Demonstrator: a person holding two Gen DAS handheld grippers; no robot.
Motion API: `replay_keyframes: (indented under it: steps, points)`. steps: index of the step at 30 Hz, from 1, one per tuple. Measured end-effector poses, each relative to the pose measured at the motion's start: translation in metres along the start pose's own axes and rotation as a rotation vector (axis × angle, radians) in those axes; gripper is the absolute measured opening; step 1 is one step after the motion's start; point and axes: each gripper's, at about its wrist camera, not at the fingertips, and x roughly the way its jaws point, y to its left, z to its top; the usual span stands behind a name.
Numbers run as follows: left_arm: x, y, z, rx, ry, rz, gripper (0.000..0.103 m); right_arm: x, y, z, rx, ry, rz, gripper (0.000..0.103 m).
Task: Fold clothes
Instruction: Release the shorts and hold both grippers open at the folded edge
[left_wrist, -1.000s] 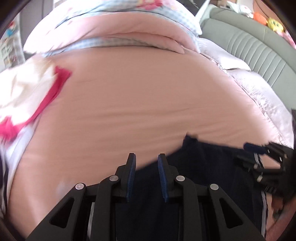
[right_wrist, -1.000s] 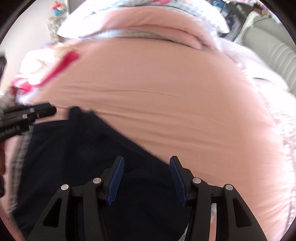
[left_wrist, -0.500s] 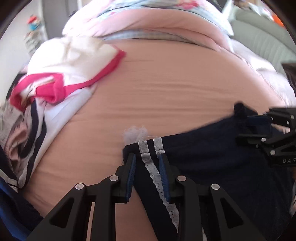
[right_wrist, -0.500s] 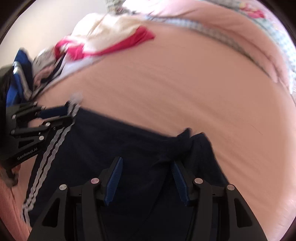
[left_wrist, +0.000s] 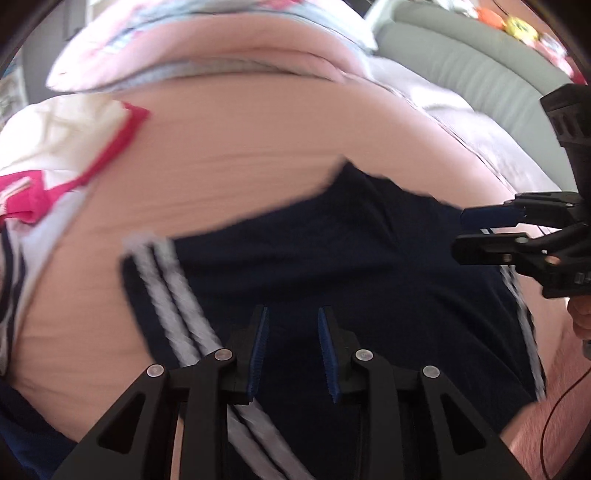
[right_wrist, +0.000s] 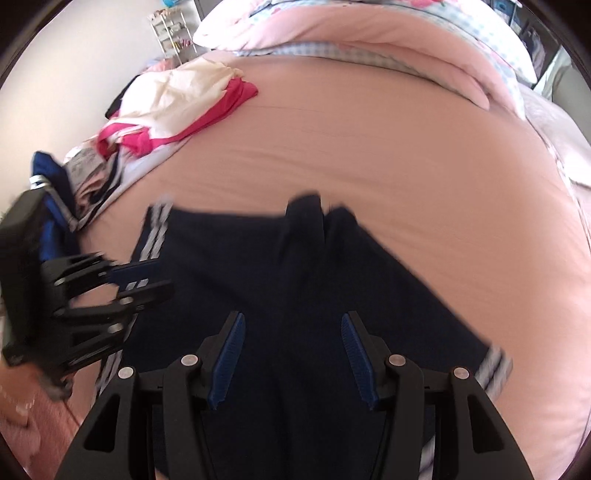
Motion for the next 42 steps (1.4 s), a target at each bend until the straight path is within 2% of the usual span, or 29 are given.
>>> replay_keyframes:
  steps: [4,6,8,11,13,15,17,20,24,26,29,34,35,36,37,42]
  points:
    - [-0.012,-0.023,-0.025,-0.005,0.026,-0.062,0.025,-0.006,-0.016,-0.052,0.016,0.026,-0.027,0.054]
    - [-0.013,-0.031,-0.037,0.000,0.055,-0.004,0.025,-0.003,-0.021,-0.082,0.047,0.056,-0.023,0.054]
    - [-0.014,-0.038,-0.048,0.005,0.085,0.077,0.025,0.003,-0.026,-0.107,0.074,0.082,-0.068,0.054]
    - [-0.033,-0.041,-0.063,-0.015,0.070,0.187,0.025,-0.015,-0.036,-0.133,0.090,0.008,-0.173,0.054]
    - [-0.050,-0.033,-0.074,-0.088,0.052,0.232,0.025,-0.030,-0.051,-0.143,0.165,-0.023,-0.264,0.054]
    - [-0.069,-0.020,-0.086,-0.230,0.014,0.179,0.025,-0.047,-0.067,-0.153,0.261,-0.058,-0.324,0.054]
    - [-0.081,-0.010,-0.100,-0.364,-0.011,0.111,0.025,-0.061,-0.083,-0.165,0.391,-0.097,-0.186,0.054]
    - [-0.083,-0.007,-0.121,-0.469,0.009,0.053,0.026,-0.061,-0.089,-0.188,0.531,-0.095,-0.057,0.054]
    - [-0.084,0.001,-0.135,-0.615,-0.002,-0.073,0.031,-0.055,-0.078,-0.203,0.527,-0.115,-0.089,0.054]
    - [-0.088,0.004,-0.140,-0.663,-0.015,-0.124,0.035,-0.056,-0.077,-0.204,0.529,-0.112,-0.065,0.054]
    - [-0.089,-0.001,-0.145,-0.654,-0.012,-0.172,0.035,-0.054,-0.075,-0.207,0.557,-0.113,-0.019,0.054]
    - [-0.067,-0.005,-0.147,-0.630,-0.031,-0.155,0.034,-0.043,-0.074,-0.205,0.586,-0.126,0.015,0.052]
    - [-0.066,-0.007,-0.144,-0.616,-0.039,-0.142,0.021,-0.044,-0.071,-0.203,0.578,-0.134,0.029,0.035]
    - [-0.065,-0.009,-0.142,-0.604,-0.045,-0.132,0.013,-0.045,-0.067,-0.201,0.570,-0.143,0.041,0.024]
    - [-0.066,-0.009,-0.141,-0.600,-0.049,-0.132,0.012,-0.046,-0.066,-0.200,0.556,-0.147,0.027,0.015]
    - [-0.075,-0.008,-0.135,-0.580,-0.084,-0.133,0.009,-0.054,-0.060,-0.195,0.485,-0.170,-0.042,0.008]
